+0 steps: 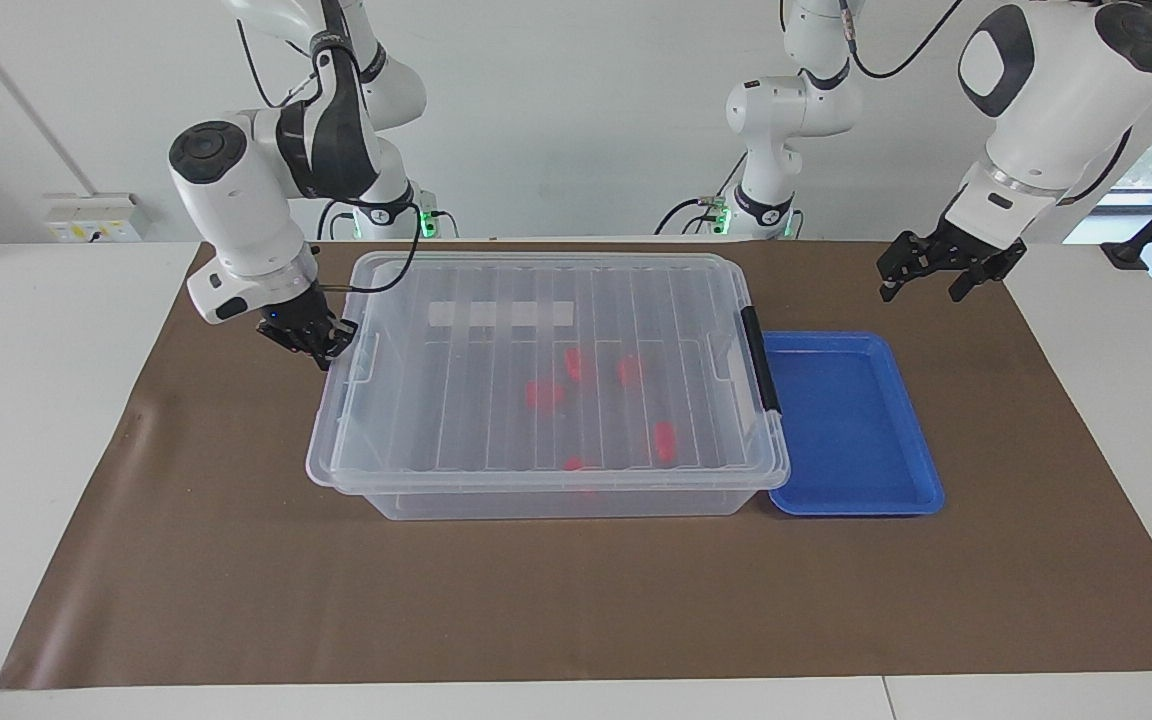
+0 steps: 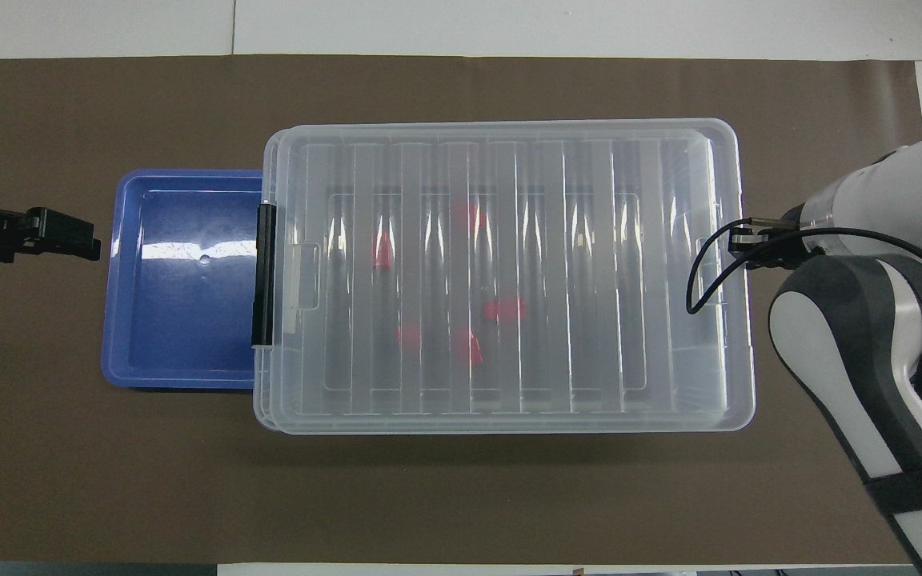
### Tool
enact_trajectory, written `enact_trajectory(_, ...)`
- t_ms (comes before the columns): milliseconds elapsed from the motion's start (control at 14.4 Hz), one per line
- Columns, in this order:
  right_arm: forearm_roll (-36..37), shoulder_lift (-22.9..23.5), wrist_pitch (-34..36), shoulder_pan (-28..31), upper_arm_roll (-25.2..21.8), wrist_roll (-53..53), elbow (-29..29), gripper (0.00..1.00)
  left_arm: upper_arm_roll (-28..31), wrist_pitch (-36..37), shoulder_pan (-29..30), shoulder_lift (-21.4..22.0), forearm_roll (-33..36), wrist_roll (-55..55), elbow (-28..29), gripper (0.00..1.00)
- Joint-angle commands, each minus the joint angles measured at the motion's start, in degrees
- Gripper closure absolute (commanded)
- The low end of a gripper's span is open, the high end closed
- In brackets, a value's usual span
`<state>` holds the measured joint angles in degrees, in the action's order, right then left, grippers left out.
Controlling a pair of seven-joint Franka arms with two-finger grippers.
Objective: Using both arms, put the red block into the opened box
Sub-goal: 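Slide the clear lid back over the box opening with the right gripper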
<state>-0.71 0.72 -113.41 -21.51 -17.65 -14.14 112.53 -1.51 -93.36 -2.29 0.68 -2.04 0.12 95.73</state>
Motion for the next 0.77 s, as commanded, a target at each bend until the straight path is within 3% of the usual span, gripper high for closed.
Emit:
enact_trajectory(0, -0.5, -0.8, -0.5, -0.6, 0.7, -2.5, 0.8, 1.0, -0.1, 0.4, 0.6, 0.6, -1.1, 0.9, 0.6, 0.0)
enact_trajectory(487, -0.4, -0.7, 0.6, -0.6, 0.8, -2.6, 0.2, 1.0, -0.1, 0.4, 0.6, 0.6, -1.1, 0.9, 0.6, 0.0)
enact_trajectory(696, -0.4, -0.5, 9.0, 0.2, 0.6, -2.6, -5.7, 1.0, -0.1, 0.4, 0.6, 0.6, -1.2, 0.9, 0.6, 0.0)
